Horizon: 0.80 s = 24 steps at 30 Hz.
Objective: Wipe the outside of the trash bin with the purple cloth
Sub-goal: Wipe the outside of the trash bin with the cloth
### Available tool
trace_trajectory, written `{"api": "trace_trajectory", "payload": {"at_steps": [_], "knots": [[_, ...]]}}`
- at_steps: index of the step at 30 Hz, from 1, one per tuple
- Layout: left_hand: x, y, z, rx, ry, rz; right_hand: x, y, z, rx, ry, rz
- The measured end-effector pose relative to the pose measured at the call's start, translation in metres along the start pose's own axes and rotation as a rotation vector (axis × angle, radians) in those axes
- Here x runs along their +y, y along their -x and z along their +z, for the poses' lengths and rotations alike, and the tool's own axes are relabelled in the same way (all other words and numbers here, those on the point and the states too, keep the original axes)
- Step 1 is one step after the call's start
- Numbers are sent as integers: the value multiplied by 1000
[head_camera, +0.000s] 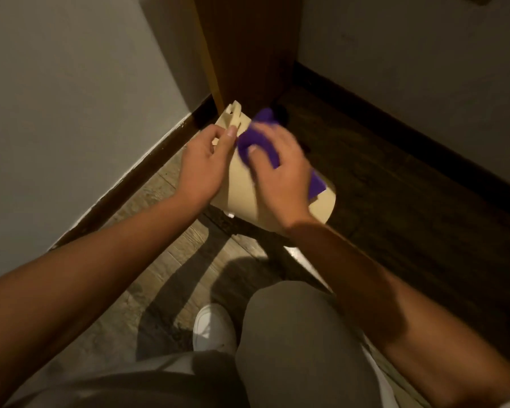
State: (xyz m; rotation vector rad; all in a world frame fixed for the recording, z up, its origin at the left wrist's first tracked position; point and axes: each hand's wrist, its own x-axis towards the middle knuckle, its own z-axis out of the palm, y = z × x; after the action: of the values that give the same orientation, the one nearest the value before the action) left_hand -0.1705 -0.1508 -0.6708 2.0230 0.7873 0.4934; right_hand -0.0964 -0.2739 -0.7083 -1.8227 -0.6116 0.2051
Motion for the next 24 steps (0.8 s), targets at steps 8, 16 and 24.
{"api": "trace_trajectory", "payload": {"at_steps": [8,16,24], "knots": [[-2,-13,-4,-20,175,-127,6,19,19,-101,356,-246],[-21,8,-3,-38,-10,-103,26,-83,-8,-275,242,579],[-20,5,-9,-128,32,-70,-3,-4,-1,-133,-253,221]]}}
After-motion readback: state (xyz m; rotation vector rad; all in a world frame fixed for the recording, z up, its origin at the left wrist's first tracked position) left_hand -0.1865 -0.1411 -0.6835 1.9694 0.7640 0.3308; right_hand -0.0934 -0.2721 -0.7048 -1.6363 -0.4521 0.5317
